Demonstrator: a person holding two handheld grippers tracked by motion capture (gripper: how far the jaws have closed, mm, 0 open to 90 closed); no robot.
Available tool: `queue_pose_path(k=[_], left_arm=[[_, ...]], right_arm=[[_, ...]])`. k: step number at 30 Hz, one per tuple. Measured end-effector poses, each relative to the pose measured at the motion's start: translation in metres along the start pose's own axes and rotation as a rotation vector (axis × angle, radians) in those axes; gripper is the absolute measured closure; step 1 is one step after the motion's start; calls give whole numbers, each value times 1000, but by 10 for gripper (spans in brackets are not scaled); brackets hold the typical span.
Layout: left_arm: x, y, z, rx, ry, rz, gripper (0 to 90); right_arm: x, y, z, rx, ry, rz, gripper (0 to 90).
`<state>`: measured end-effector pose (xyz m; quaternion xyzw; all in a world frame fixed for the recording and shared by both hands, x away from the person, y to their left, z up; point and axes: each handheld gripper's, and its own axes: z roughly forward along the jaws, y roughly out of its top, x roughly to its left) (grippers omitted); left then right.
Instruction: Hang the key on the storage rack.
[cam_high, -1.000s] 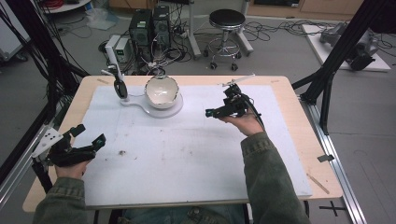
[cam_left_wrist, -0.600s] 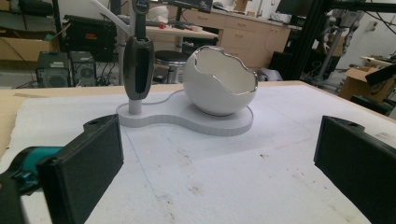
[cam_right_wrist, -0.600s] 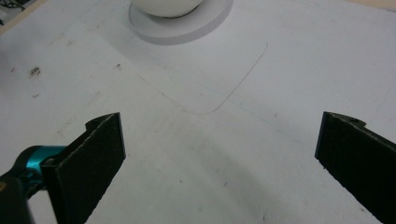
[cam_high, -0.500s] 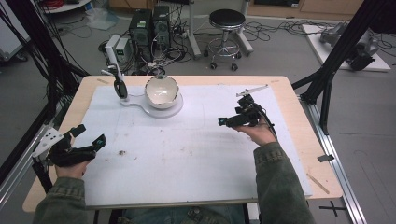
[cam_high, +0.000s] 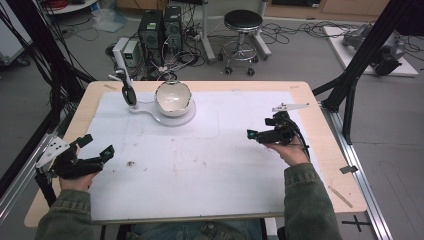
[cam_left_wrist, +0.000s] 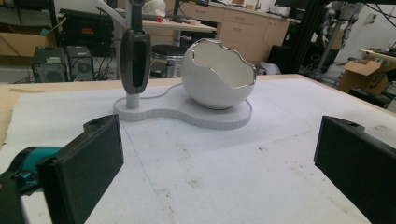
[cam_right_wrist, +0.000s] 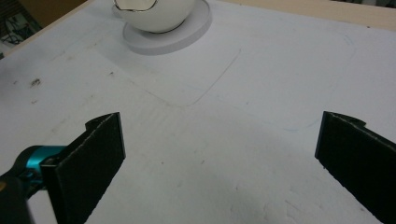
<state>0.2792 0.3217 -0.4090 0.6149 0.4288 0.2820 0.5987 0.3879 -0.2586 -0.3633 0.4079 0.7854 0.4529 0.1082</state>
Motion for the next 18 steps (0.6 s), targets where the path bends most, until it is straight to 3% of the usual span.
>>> queue_pose_path(k=[18], left_arm=[[-4,-1,2,33,-20,23,18]], right_arm=[[-17,-55,-34,-149,-76,2,5]])
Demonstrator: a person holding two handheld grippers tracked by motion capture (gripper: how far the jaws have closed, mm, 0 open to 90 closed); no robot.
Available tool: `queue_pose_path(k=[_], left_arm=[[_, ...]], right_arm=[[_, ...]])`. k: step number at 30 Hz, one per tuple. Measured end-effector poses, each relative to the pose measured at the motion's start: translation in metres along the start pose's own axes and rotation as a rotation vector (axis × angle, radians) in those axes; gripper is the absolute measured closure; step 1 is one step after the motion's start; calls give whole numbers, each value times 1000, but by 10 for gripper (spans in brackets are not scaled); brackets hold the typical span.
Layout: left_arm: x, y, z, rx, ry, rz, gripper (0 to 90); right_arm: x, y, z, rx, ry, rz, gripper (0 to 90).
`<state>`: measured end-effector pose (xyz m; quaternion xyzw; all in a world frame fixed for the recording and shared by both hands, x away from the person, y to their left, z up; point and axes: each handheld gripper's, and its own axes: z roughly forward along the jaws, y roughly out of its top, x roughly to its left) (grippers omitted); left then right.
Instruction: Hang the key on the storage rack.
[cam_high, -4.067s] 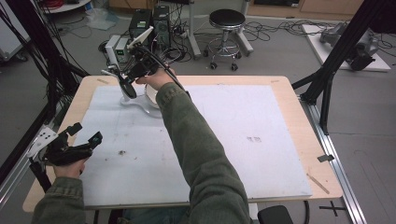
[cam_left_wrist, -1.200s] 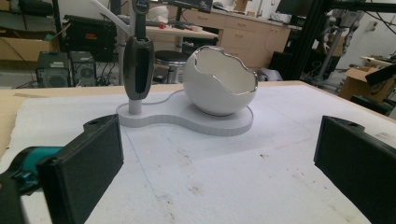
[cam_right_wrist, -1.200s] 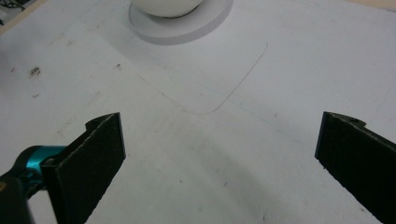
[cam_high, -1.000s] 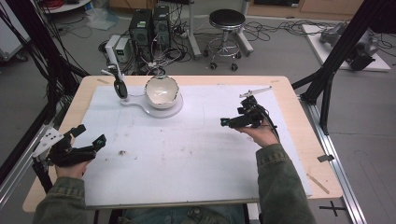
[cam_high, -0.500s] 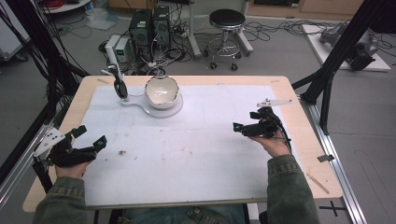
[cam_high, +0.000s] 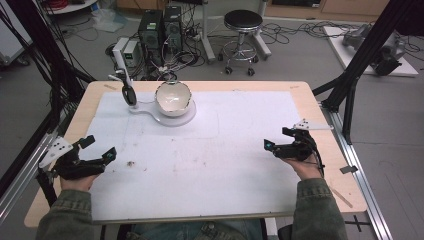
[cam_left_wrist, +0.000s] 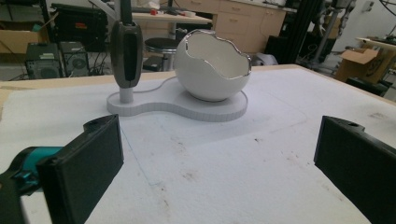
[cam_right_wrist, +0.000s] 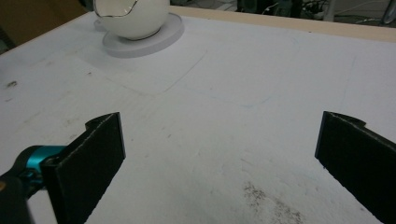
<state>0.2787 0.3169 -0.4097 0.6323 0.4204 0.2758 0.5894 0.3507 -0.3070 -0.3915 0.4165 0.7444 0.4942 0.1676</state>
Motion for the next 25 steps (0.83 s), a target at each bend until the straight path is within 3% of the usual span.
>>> queue_pose_path(k=[5,10,16,22,25], left_arm=[[0,0,-1,-3,2,-4,18],[1,0,-2,-2,4,-4,18],[0,1,-2,-15,10,-1,18],[0,1,-1,-17,9,-7,18],[1,1,-1,-19,13,-9,18]], right_arm=[[-2,-14,-5,-36,-13,-7,5],[-6,-28,-12,-68,22,5,5],[-11,-46,-21,-81,3,20,5],[-9,-47,-25,-83,-33,23,5],[-6,-47,-24,-66,-28,27,5]])
